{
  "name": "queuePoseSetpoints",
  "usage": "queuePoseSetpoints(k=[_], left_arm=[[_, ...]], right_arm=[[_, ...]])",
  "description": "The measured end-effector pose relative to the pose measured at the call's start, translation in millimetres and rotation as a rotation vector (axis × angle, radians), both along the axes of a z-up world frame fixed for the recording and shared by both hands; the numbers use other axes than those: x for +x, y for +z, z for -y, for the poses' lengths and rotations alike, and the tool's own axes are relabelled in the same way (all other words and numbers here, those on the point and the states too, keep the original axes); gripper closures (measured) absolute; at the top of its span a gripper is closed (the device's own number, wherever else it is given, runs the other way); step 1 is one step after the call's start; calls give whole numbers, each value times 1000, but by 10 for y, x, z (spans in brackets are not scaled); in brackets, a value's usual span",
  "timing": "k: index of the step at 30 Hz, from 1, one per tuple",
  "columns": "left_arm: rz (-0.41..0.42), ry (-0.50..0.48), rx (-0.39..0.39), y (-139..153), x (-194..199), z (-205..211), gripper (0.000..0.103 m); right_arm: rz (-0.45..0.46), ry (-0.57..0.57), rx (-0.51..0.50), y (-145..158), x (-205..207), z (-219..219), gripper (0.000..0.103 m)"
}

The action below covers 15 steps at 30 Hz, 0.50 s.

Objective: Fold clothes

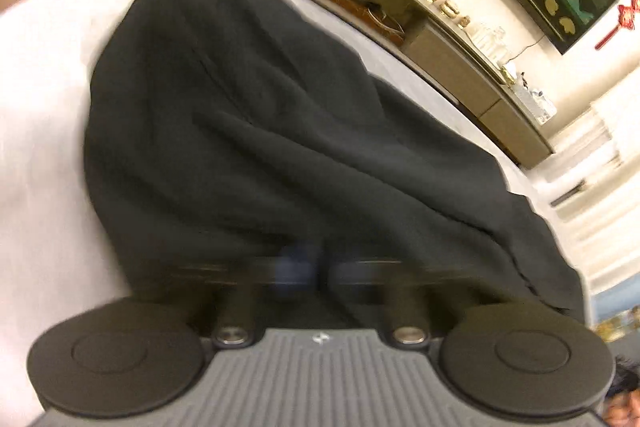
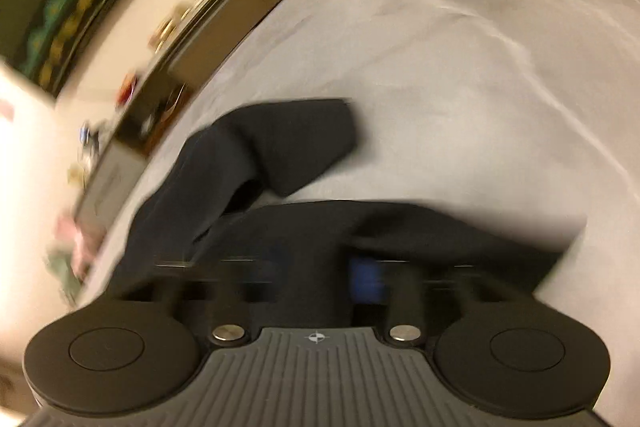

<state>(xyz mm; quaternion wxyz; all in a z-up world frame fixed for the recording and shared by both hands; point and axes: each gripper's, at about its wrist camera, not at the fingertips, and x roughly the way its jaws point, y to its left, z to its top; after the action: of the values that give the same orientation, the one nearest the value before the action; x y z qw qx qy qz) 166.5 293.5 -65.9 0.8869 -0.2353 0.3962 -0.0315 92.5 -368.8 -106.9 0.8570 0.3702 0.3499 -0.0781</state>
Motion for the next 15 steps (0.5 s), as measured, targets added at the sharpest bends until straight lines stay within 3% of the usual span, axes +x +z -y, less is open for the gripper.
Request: queuePoseSetpoints(k=[2, 4, 6, 7, 9, 10, 13, 15], left_arm=[[176, 22, 10, 336, -78, -100, 101], [341, 47, -43, 705, -292, -248, 101], [420, 44, -131, 912, -574, -385, 101], [419, 29, -161, 925, -682, -399, 101], [341, -9, -165, 838, -851, -387, 101], [274, -29, -131, 758, -899, -357, 101], [89, -28, -60, 460, -899, -307, 100], [-6, -6, -54, 304, -894, -353, 97]], right_arm=[[164, 19, -83, 306, -28, -118, 101], [385, 24, -122, 703, -186, -213, 101], [511, 22, -129, 939, -480, -305, 101], [550, 19, -136, 1007, -654, -351, 101], [495, 8, -139, 930, -901, -392, 101], [436, 6, -149, 831, -991, -403, 101], [187, 5, -91, 352, -1129, -338, 101], [67, 0, -51, 108, -1151, -302, 101]])
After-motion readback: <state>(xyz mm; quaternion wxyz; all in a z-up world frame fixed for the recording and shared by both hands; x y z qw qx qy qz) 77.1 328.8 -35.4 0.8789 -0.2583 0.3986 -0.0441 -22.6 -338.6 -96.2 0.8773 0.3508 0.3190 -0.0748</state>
